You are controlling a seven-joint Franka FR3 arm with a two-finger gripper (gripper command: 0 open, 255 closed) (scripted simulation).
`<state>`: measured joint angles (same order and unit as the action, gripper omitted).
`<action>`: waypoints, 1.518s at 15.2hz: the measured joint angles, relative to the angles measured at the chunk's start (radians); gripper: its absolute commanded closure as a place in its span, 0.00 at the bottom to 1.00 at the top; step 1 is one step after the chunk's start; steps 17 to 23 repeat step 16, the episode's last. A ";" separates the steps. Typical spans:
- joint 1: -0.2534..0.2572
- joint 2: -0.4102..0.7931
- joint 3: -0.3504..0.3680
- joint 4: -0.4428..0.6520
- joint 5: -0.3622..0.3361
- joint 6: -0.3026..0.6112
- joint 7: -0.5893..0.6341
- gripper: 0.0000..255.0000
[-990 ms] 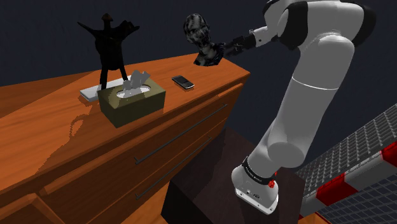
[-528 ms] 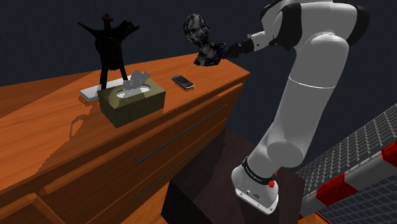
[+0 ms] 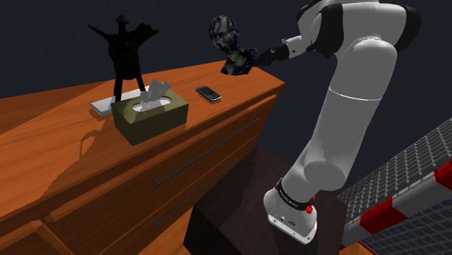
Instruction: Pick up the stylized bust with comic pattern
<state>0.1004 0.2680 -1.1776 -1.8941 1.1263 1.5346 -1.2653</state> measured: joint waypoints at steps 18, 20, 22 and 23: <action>0.042 -0.100 -0.041 0.105 -0.085 -0.042 0.151 1.00; 0.042 -0.100 -0.041 0.105 -0.085 -0.042 0.151 1.00; 0.042 -0.100 -0.041 0.105 -0.085 -0.042 0.151 1.00; 0.042 -0.100 -0.041 0.105 -0.085 -0.042 0.151 1.00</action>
